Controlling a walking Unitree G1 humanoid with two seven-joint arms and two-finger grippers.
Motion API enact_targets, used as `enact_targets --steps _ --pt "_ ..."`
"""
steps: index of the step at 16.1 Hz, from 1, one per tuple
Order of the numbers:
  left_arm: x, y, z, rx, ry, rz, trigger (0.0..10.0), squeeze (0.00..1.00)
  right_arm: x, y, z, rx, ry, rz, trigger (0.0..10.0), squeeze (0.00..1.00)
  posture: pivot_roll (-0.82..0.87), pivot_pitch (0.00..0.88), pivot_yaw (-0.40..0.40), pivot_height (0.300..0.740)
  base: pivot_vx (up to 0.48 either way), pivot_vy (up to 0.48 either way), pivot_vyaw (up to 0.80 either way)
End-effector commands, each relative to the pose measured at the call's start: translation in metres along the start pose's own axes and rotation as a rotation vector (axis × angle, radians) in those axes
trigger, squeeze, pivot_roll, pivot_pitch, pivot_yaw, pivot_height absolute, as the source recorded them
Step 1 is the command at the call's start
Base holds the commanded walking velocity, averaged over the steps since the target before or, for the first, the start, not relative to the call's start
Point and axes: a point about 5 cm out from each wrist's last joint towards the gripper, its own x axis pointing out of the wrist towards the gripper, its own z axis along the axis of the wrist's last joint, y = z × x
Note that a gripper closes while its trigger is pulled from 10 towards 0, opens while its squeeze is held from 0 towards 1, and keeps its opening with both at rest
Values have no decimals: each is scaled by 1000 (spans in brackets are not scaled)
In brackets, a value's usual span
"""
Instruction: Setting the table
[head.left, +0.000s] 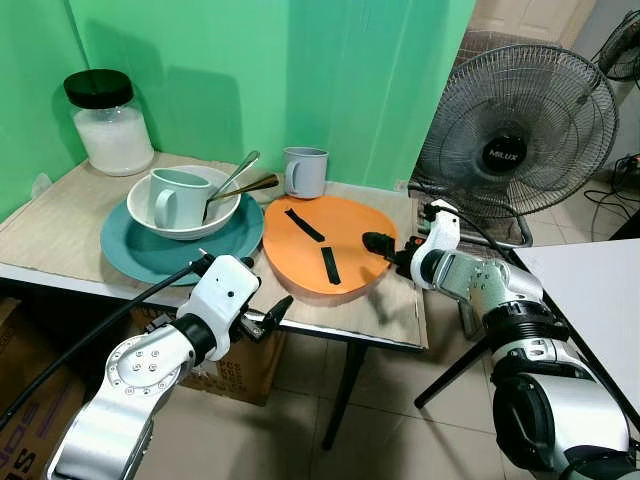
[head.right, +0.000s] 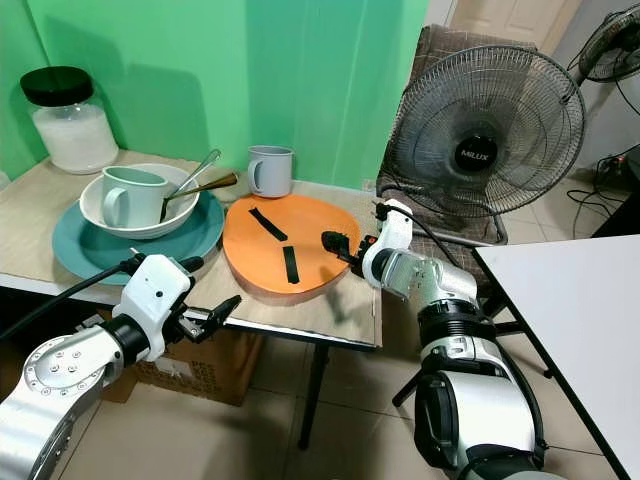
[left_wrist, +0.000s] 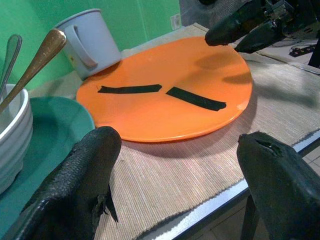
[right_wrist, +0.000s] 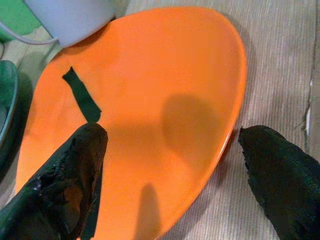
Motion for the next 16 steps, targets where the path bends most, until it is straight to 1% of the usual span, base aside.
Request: enact_targets --steps 1,3,6,9,14,15,16 --pt "0 -2 2 1 -6 -15 10000 0 0 -7 -5 3 11 -31 10000 0 -9 0 -116 740 0 0 0" --pt "0 -2 2 2 -6 -14 10000 0 0 -7 -6 7 13 -29 10000 0 -8 0 -115 740 0 0 0" --pt "0 -2 2 3 -6 -17 10000 0 3 5 -8 33 32 53 10000 0 -7 0 -114 740 0 0 0" --pt "0 -1 2 4 -7 -16 10000 0 4 9 -10 67 29 72 10000 0 -5 0 -115 740 0 0 0" --pt "0 -1 2 6 -5 -12 10000 0 2 15 4 94 -18 107 10000 0 -4 0 -115 740 0 0 0" --pt "-1 -1 1 7 -4 -11 10000 0 1 17 10 132 -43 125 10000 0 -5 0 -115 740 0 0 0" --pt "-1 -1 1 7 -5 -11 10000 0 1 18 12 155 -49 135 10000 0 -6 0 -115 740 0 0 0"
